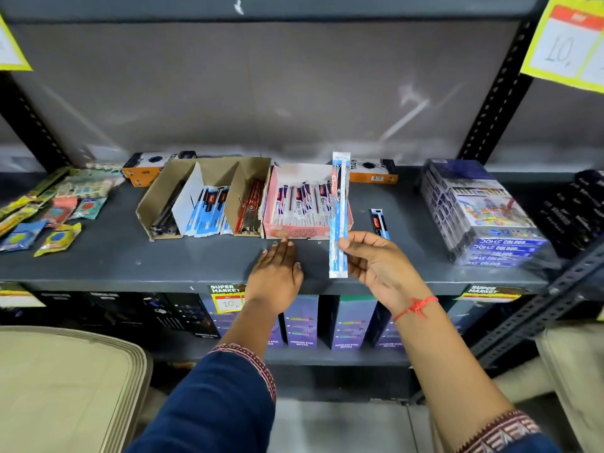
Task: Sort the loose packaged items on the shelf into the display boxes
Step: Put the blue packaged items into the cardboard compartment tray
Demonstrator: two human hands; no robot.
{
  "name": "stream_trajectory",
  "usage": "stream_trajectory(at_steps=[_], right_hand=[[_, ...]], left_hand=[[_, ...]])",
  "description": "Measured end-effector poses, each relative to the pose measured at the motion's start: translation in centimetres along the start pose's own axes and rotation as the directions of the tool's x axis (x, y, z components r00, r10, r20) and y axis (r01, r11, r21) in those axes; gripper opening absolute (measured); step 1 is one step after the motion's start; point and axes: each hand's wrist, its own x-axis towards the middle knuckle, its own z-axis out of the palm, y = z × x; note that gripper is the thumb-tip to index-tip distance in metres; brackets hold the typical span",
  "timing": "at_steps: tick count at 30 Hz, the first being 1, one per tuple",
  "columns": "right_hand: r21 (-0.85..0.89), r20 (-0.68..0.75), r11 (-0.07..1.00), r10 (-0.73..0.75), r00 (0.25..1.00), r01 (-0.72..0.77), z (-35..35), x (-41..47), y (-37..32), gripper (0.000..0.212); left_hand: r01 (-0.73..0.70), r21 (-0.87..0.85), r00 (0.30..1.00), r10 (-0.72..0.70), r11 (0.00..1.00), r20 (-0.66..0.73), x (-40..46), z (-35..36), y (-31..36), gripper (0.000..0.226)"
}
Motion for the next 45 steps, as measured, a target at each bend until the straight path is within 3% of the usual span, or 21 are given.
stream_trajectory(at_steps=[11,19,26,32,35,39,45], right_hand=[[-0.045,0.044,0.999,0.027,0.999,-0.025,0.4,0.0,0.0,0.020],[-0.148,0.097,0.986,0.088,0.991,-0.073,6.8,1.8,1.4,0.025],[-0.224,0.050,0.966,0.146,0.988,-0.131,14.8,4.1,5.2,0.025],[-0.311,-0.106,0.948,0.035,0.994,-0.067,19.7,6.9,6.9,0.020],[-0.501,-0.174,0.866,-0.083,0.981,-0.016,20.8,8.9,7.6,0.020],[-0.703,-0.198,0.711,-0.175,0.965,-0.015,22.2,11.1,7.4,0.026],[-0.795,-0.182,0.605,-0.167,0.969,-0.045,24.2,11.7,8.3,0.038]], left_hand=[[0.014,-0.051,0.994,-0.008,0.999,0.110,0.1,-1.0,-1.0,0.056],[0.159,-0.030,0.980,-0.154,0.987,0.123,-2.7,-2.6,-8.6,0.064],[0.207,-0.036,0.972,-0.202,0.978,0.119,-3.4,-3.9,-15.8,0.060],[0.172,-0.029,0.984,-0.171,0.985,0.046,-2.4,-3.5,-19.8,0.056],[0.120,-0.034,0.992,-0.122,0.992,-0.041,-2.4,-3.1,-20.8,0.060],[0.110,-0.102,0.988,-0.120,0.989,-0.099,-2.6,-2.8,-20.9,0.080],[0.126,-0.139,0.981,-0.145,0.982,-0.133,-2.6,-2.7,-21.2,0.050]])
